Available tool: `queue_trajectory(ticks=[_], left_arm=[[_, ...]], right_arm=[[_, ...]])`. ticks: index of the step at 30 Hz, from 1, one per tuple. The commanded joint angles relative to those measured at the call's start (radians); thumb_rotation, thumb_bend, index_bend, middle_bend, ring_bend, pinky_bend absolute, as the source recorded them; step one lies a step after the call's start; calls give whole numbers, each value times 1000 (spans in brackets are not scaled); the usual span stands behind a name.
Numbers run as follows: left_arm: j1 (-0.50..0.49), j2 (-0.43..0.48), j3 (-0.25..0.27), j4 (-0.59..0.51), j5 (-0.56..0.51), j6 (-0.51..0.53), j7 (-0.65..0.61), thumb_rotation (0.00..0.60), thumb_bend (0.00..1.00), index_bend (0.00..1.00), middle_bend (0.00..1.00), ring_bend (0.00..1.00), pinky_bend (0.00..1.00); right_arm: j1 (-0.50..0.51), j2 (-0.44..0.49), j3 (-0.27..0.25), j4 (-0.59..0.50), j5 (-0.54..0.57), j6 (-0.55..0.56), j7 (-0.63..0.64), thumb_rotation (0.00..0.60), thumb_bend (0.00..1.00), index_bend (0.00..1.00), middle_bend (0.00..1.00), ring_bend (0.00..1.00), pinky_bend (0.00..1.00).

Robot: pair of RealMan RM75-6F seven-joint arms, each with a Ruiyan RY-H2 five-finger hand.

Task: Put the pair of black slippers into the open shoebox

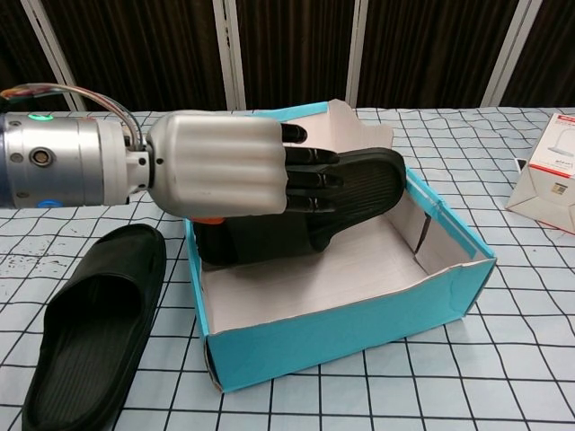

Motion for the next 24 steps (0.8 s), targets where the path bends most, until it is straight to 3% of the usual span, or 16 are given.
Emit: queue_trajectory(ticks=[1, 9, 14, 20, 24], left_arm=[[13, 44, -4, -48, 4, 35, 3, 535, 310, 0, 41, 1, 202], [139, 192, 20, -238, 8, 220, -82, 404, 234, 0, 115, 1, 177], [261, 260, 98, -328, 19, 335, -141, 305, 223, 0, 155, 1, 171], [395, 290, 186, -358, -32, 421, -230, 264, 213, 0, 195, 3, 172], [459, 283, 207, -322, -82, 457, -296, 254, 206, 0, 197, 3, 171]], right_arm=[[1, 0, 0, 0, -1, -1, 0, 600, 233, 206, 203, 253, 213], [1, 2, 0, -3, -3, 2, 1, 600, 234, 206, 202, 253, 213], [1, 2, -2, -7, -4, 1, -3, 600, 233, 206, 203, 252, 213], [4, 2, -3, -11, -3, -4, -11, 600, 234, 206, 203, 252, 213], [4, 3, -5, -15, -4, -6, -15, 600, 234, 207, 203, 252, 213]])
